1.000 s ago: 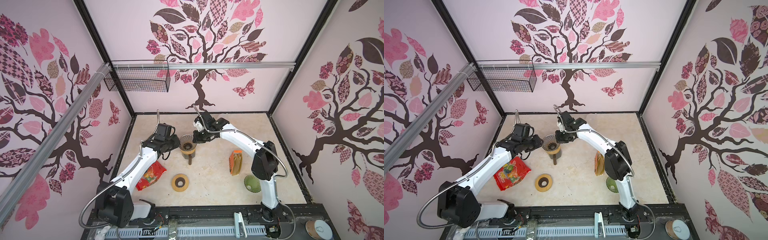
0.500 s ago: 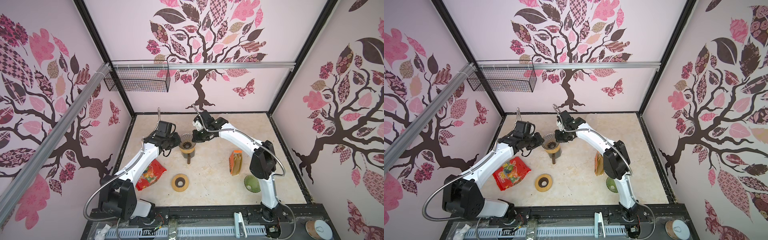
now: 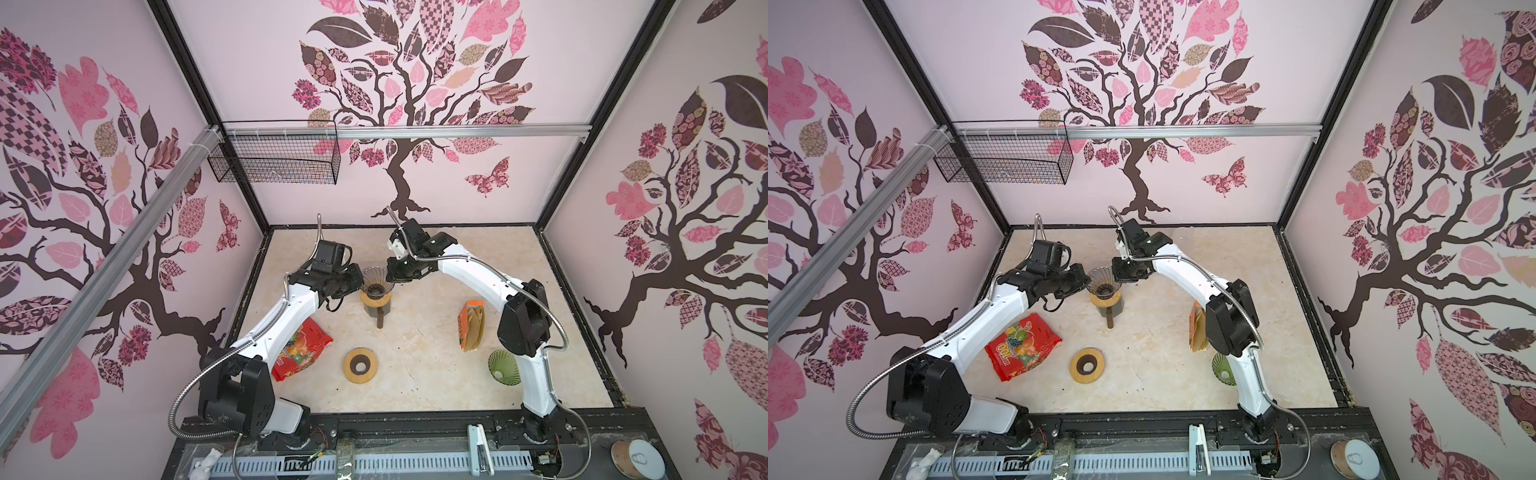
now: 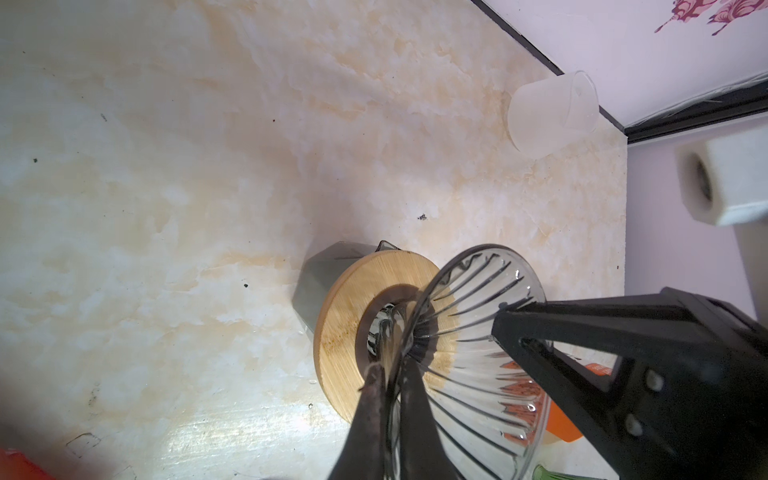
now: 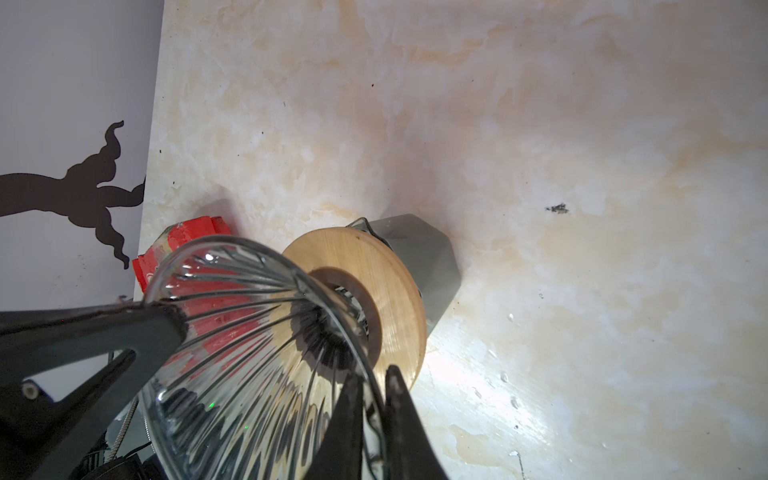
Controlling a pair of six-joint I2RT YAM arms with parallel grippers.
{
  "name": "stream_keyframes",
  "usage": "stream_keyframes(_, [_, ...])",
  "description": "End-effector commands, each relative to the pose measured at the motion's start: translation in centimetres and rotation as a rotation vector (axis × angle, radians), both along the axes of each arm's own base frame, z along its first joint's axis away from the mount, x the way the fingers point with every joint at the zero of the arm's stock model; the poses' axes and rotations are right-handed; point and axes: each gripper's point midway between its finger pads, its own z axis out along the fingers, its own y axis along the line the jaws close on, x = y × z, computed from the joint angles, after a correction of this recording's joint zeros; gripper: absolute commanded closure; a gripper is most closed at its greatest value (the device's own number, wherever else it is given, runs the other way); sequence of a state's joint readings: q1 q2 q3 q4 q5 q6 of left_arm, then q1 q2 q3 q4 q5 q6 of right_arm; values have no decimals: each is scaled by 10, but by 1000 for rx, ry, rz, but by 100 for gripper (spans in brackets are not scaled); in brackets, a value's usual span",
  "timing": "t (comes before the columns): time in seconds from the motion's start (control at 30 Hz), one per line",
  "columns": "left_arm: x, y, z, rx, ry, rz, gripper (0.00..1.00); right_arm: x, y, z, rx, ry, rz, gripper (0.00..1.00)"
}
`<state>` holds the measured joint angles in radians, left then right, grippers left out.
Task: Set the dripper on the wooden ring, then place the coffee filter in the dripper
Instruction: 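Hold the glass dripper rim with both grippers, seating it in the holder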
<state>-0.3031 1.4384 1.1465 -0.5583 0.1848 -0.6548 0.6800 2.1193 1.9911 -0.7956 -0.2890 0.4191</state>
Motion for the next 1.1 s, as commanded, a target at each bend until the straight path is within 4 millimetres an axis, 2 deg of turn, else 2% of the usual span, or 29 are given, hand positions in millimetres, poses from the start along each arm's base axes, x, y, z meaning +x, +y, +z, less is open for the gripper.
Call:
stream_keyframes(0.0, [9, 11, -9, 38, 8, 55, 100, -13, 4, -19, -40, 68, 44, 87])
stream_keyframes(0.6, [-13, 21, -49, 41, 101, 109, 100, -18, 6, -34, -35, 102, 47, 87])
stream_keyframes(1.07, [-26, 20, -70, 63, 162, 109, 100, -35, 0, -66, -50, 183, 51, 89])
